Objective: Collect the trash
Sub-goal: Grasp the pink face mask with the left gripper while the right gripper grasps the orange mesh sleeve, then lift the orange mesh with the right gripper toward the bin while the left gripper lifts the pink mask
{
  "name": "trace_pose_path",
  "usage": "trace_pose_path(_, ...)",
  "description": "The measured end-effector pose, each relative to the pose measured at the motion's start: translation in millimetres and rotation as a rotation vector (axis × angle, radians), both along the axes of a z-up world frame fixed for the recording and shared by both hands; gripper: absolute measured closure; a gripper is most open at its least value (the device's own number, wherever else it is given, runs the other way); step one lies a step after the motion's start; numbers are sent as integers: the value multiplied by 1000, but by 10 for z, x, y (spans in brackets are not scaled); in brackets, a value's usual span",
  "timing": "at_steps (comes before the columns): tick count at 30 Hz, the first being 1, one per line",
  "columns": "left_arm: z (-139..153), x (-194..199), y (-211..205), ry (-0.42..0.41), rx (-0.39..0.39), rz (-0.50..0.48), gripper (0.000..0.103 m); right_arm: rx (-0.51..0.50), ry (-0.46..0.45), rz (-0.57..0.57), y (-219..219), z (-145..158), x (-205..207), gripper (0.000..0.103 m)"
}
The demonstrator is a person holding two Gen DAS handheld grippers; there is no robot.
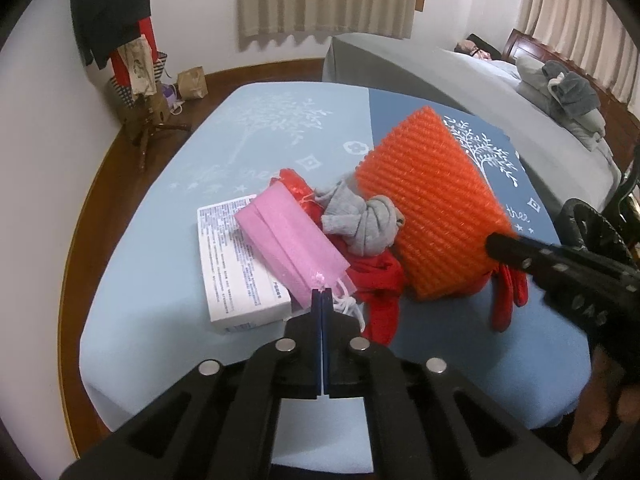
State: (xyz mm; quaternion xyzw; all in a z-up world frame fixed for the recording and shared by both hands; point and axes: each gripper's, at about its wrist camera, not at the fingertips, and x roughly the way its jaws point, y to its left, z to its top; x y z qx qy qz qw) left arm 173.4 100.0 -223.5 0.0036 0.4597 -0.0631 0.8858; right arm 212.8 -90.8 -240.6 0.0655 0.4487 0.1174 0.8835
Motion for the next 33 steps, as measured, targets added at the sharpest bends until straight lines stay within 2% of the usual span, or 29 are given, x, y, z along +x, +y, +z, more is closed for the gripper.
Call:
trace_pose_path(6,-27,-28,-26,25,-24,-11,101,21,-39,-27,-159,207,-88,92)
trace_pose_path(8,-62,-17,-28,31,-17,-1,85,27,-51,-42,-230,255,-114,92)
trace_pose_path(12,-115,11,-63,41,-7,-3,84,37,-57,-79,-372,242,-98,92)
trace_pose_path(18,-195,116,-115,49,1,12,67,51,-39,-103,-459,105,3,92)
trace_pose_path(20,-219,167,-130,49,8,22,57,50,-31,-92,-442,71,48,92)
trace_pose_path(22,-255,231,-141,50,21,34,56,49,-25,-80,-415,42,95,92)
trace_pose_path(25,-310,306,-131,58,35,46,57,52,-16,-69,-392,13,153,92)
trace_pose_path(27,-347,351,-113,67,36,53,67,54,-11,-68,-397,1,172,92)
trace_pose_path(29,-360,368,-87,81,23,51,90,54,-8,-65,-388,3,181,92)
trace_pose_path(31,-355,366,-66,82,25,59,99,53,-10,-64,-391,15,170,92)
trace_pose_path(33,-323,341,-43,78,17,63,101,57,-12,-67,-401,38,162,92)
